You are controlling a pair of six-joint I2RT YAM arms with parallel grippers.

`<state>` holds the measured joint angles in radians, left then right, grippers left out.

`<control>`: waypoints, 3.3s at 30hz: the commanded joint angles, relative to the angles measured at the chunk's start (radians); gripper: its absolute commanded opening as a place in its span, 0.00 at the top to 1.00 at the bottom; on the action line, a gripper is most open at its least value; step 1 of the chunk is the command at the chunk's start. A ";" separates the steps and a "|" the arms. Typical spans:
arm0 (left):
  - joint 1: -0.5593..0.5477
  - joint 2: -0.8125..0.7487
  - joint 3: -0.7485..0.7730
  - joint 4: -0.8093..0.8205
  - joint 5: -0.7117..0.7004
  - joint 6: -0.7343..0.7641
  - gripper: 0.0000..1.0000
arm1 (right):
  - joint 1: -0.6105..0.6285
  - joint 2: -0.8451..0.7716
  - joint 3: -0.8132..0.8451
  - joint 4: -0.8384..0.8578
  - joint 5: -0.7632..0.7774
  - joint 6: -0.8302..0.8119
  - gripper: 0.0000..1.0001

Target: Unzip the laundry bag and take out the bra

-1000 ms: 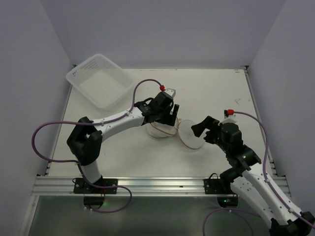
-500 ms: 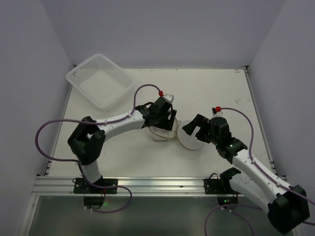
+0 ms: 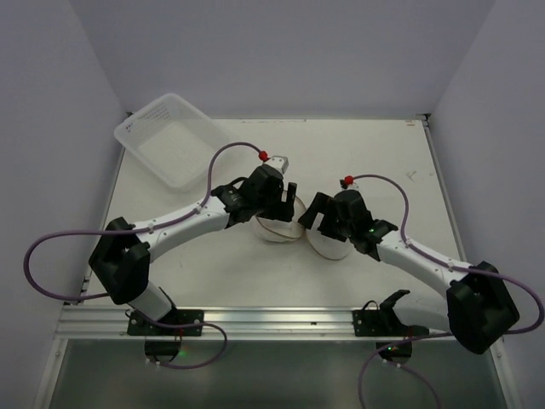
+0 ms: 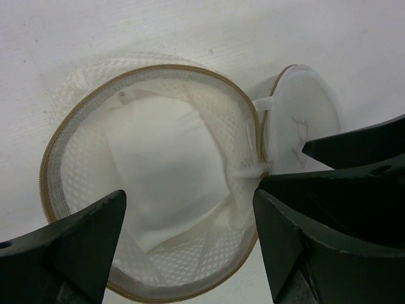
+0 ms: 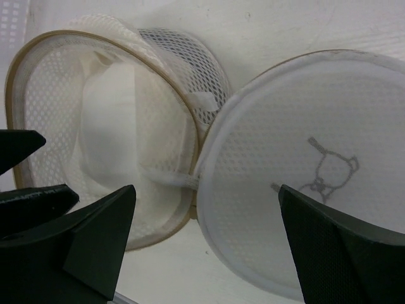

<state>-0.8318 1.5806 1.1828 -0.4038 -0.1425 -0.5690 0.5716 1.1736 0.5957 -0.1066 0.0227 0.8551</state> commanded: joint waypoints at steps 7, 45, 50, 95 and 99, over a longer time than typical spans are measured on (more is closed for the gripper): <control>0.013 0.012 -0.035 0.053 0.000 -0.028 0.15 | 0.047 0.170 0.108 -0.021 0.124 0.084 0.16; -0.006 0.222 0.008 0.060 0.003 -0.032 1.00 | 0.083 0.144 0.059 0.038 0.046 0.081 1.00; -0.004 0.029 0.005 0.079 0.113 0.029 1.00 | 0.083 0.115 0.056 0.005 0.089 0.053 1.00; 0.238 -0.243 -0.209 0.716 0.867 -0.283 1.00 | 0.070 0.165 0.084 -0.171 0.057 -0.011 1.00; 0.240 -0.220 -0.202 0.547 0.790 -0.169 1.00 | 0.070 0.137 0.119 -0.189 0.022 -0.042 1.00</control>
<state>-0.6006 1.3903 0.9630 0.1310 0.6563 -0.7979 0.6460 1.3239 0.6930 -0.2451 0.0597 0.8497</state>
